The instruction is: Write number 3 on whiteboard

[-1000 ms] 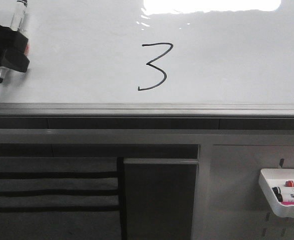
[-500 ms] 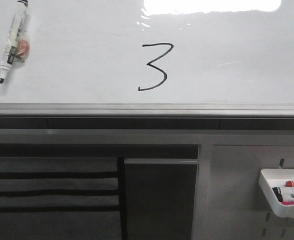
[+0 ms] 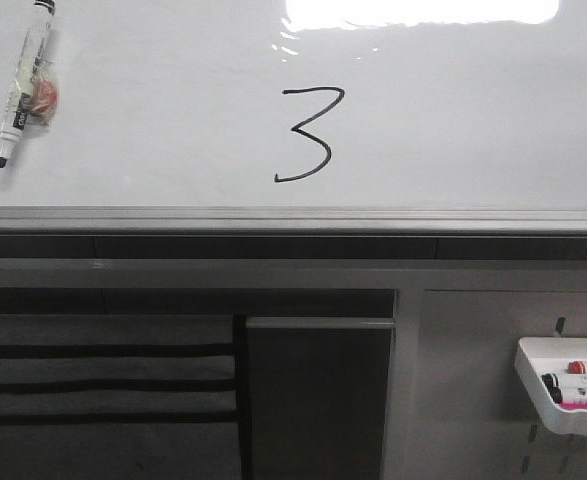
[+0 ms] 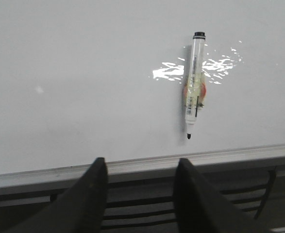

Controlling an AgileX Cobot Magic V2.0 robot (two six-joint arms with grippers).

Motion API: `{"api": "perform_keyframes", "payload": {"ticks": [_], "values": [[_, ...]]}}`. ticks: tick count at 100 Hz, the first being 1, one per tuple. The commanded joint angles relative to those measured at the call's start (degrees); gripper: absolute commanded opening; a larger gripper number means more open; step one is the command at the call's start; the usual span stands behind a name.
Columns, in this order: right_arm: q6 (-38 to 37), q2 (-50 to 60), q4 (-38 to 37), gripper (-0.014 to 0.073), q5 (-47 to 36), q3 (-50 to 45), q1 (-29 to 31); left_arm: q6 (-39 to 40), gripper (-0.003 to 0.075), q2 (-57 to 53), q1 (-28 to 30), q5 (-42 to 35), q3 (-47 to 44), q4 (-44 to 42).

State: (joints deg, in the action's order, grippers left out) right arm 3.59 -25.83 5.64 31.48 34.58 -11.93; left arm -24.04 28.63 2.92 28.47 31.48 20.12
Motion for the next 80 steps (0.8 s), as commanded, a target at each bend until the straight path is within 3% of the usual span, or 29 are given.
{"api": "perform_keyframes", "payload": {"ticks": [1,6,30,66,80], "values": [[0.1,0.6,-0.3,-0.0069,-5.0,0.4,0.4,0.4,0.0073,-0.7,-3.4,-5.9,-0.8,1.3],[0.1,0.6,-0.2,-0.0069,-5.0,-0.3,0.4,0.3,-0.0021,-0.9,-5.9,-6.9,-1.3,0.3],[0.1,0.6,-0.2,-0.0069,-2.9,-1.8,0.4,0.4,-0.0020,-1.0,-13.0,-7.7,-1.5,5.0],[0.1,0.6,-0.2,-0.0069,-2.9,-1.8,0.4,0.4,-0.0020,-1.0,-13.1,-7.7,-1.5,5.0],[0.1,0.6,-0.2,-0.0069,-2.9,-1.8,0.4,0.4,-0.0020,-6.5,-12.5,-14.6,-5.9,1.5]]}}
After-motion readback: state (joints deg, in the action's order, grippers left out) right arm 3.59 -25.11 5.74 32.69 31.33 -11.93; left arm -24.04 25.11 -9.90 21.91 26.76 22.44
